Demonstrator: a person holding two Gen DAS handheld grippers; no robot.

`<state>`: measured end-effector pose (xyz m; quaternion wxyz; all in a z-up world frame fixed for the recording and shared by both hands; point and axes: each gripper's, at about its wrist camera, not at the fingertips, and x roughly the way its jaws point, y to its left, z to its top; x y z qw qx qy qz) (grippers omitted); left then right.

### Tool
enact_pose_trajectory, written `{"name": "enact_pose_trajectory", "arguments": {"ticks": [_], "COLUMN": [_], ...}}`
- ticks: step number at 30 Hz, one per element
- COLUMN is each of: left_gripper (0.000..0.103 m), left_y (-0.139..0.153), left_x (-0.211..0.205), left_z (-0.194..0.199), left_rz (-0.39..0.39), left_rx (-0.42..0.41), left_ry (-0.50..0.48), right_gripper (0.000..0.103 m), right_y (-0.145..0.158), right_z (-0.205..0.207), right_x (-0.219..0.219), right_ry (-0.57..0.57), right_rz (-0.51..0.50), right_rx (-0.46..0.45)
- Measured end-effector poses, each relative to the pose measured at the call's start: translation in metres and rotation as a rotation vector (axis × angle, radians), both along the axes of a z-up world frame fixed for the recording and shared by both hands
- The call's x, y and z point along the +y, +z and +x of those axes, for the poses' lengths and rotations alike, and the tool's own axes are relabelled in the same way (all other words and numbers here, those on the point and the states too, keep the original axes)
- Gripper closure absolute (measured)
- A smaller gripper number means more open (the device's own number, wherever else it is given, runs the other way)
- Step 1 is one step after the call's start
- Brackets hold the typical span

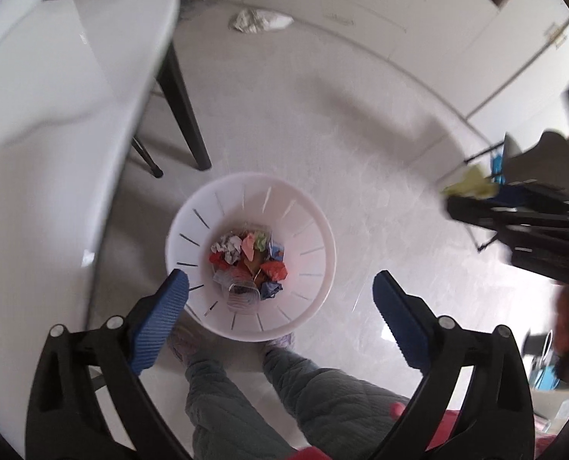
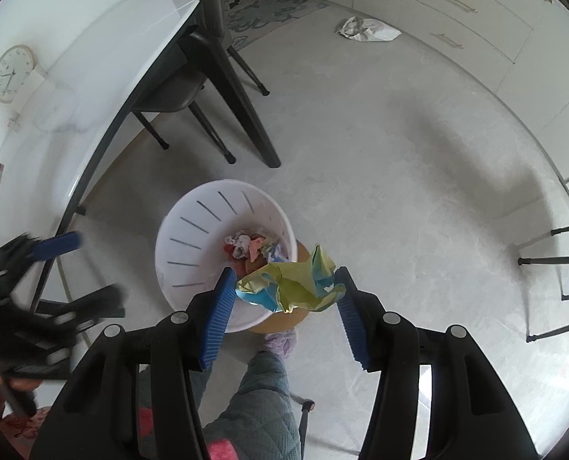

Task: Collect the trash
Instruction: 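Carry the blue cloth and yellow-blue paper over the white bin and release both, then grasp the white-red medicine box with the right gripper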

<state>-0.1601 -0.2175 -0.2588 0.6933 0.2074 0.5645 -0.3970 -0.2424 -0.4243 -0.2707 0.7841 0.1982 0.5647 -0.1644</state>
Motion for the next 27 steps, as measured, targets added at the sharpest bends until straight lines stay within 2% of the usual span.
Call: {"name": "enact_pose_trajectory", "arguments": {"ticks": [5, 9, 10, 11, 13, 15, 21, 24, 27], "left_gripper": [0.008, 0.008, 0.008, 0.008, 0.008, 0.008, 0.008, 0.008, 0.008], "left_y": [0.036, 0.053, 0.056, 0.059, 0.061, 0.062, 0.078, 0.092, 0.110], "left_x": [0.024, 0.037, 0.039, 0.041, 0.044, 0.047, 0.053, 0.059, 0.076], "left_z": [0.004, 0.008, 0.009, 0.010, 0.011, 0.011, 0.014, 0.016, 0.027], "left_rz": [-0.020, -0.025, -0.023, -0.021, -0.013, -0.008, -0.013, -0.025, -0.036], "left_rx": [-0.028, -0.049, -0.058, -0.067, -0.079, -0.085, -0.116, -0.143, -0.174], "left_ry": [0.080, 0.129, 0.139, 0.148, 0.162, 0.172, 0.199, 0.226, 0.288], "right_gripper": [0.049, 0.047, 0.041, 0.022, 0.005, 0.005, 0.005, 0.004, 0.003], "right_y": [-0.019, -0.041, -0.048, -0.052, -0.060, -0.064, -0.037, -0.007, 0.038], "right_z": [0.025, 0.050, 0.056, 0.061, 0.069, 0.075, 0.079, 0.083, 0.096], "right_x": [0.017, 0.042, 0.049, 0.055, 0.065, 0.074, 0.075, 0.075, 0.085], "right_ry": [0.078, 0.167, 0.192, 0.207, 0.224, 0.246, 0.239, 0.224, 0.236], "right_rz": [0.051, 0.094, 0.101, 0.102, 0.067, 0.043, 0.039, 0.025, -0.028], "right_rx": [0.000, 0.013, 0.025, 0.037, 0.078, 0.112, 0.088, 0.047, -0.005]}}
